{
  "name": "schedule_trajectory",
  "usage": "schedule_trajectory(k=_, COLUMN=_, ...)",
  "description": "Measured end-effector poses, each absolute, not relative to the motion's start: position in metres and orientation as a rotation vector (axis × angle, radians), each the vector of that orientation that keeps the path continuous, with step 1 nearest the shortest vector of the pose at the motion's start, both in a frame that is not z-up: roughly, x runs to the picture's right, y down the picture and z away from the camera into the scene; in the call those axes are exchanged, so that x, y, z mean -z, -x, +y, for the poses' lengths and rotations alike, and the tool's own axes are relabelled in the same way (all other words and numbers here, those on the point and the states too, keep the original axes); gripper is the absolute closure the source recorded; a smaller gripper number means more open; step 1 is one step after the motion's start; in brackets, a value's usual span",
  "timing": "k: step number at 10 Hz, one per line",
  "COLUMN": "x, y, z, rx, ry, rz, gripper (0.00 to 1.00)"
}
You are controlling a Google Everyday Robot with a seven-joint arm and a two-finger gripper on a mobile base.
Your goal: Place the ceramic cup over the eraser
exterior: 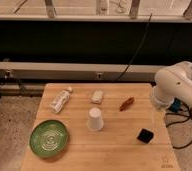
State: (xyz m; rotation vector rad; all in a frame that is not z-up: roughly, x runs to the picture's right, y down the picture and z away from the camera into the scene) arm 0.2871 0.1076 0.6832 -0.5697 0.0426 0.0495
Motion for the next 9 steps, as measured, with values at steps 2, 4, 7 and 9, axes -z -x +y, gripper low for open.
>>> schedule_trajectory(k=2, x=-0.683, y=-0.287, z=0.108, rx=-0.05, ry=0.57, rz=0.043, gripper=0.2)
schedule_trajectory(k=4, x=-0.683, y=-0.286, z=0.108, rx=-0.047, ry=0.569, rz=0.042, gripper=0.2)
schedule_trajectory(k=7, x=-0.686, y=-0.262, z=0.101, rx=-0.015, ry=0.555, rz=0.026, gripper=0.2)
schedule_trajectory(k=9, x=-0.687, y=-0.26, z=0.098, rx=-0.002, ry=0.548, rz=0.023, gripper=0.2)
